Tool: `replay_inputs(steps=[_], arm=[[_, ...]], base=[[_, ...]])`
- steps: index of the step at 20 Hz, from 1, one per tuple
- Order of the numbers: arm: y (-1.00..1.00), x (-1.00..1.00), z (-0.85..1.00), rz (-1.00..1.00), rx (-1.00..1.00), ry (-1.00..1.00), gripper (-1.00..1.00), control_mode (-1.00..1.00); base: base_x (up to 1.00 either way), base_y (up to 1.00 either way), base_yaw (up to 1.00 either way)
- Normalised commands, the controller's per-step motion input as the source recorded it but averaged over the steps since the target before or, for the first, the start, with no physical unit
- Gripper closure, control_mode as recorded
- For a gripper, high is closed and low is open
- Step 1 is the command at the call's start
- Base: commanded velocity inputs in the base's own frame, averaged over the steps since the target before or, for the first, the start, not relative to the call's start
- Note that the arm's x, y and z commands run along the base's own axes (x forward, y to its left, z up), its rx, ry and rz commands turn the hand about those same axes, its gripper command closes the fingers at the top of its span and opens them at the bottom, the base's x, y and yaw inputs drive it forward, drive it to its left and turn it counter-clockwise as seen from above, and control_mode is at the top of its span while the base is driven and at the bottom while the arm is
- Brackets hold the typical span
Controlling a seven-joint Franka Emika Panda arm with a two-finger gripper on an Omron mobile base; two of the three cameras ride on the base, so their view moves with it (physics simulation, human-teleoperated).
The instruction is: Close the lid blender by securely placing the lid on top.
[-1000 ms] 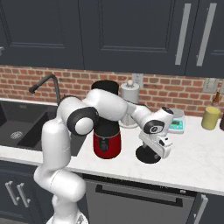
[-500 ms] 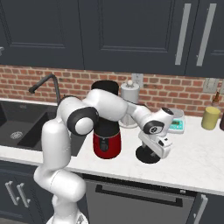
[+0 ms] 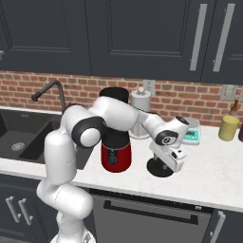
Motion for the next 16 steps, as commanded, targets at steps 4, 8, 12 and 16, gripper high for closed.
replay_inputs(steps=[4,8,12,16], arm=[[0.0,-0.35,0.82,0.0,0.0,0.0,1.0,-1.0],[0.0,-0.69,1.0,0.03,-0.02,-0.08,1.0,-1.0],[0.09,-0.99,1.0,0.05,-0.09,-0.2,1.0,-1.0],[0.34,-0.85,1.0,0.04,-0.14,-0.22,1.0,-1.0]], base=[[0.0,0.0,0.0],[0.0,0.0,0.0],[0.0,0.0,0.0],[0.0,0.0,0.0]])
